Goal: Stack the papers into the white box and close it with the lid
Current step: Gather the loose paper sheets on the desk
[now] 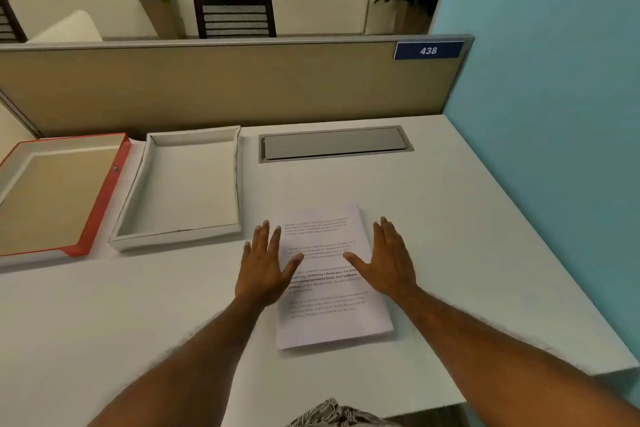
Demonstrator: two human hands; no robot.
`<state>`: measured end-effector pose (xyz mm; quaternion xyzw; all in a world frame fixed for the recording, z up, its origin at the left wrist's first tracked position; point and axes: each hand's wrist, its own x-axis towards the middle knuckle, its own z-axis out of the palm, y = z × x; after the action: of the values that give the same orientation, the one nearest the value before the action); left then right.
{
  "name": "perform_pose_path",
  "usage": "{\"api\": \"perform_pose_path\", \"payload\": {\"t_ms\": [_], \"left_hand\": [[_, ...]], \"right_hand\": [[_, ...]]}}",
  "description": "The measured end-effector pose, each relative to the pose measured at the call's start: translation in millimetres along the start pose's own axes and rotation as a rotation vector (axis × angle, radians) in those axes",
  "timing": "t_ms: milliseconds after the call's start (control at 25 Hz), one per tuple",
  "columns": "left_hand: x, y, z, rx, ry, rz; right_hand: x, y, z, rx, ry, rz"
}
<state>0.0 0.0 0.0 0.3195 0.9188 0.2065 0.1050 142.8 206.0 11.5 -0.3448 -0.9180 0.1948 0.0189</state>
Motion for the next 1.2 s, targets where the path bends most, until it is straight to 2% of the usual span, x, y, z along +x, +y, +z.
{"api": "perform_pose_path", "payload": {"t_ms": [160, 280, 480, 680, 880, 1080, 1200], "left_hand": [[6, -1, 10, -0.127, -0.126, -0.106], [7, -4, 22, -0.120, -0.146, -0.108], [5, -3, 42, -0.107, -0.154, -0.043], [3, 0, 57, -0.105, -0.159, -0.063], [3, -1, 59, -0.079, -0.131, -0.044], [3, 0, 60, -0.077, -0.119, -0.037], [3, 0, 61, -0.074, -0.119, -0.037]], "right_hand": [[7, -1, 6, 0.076, -0.109, 0.181], [12, -7, 15, 0.114, -0.140, 0.232], [7, -14, 29, 0.110, -0.107, 0.355], [11, -23, 35, 0.182, -0.086, 0.444], [26, -21, 27, 0.320, -0.164, 0.618], [35, -8, 19, 0.567, -0.252, 0.604], [36, -11, 19, 0.553, -0.289, 0.612]]}}
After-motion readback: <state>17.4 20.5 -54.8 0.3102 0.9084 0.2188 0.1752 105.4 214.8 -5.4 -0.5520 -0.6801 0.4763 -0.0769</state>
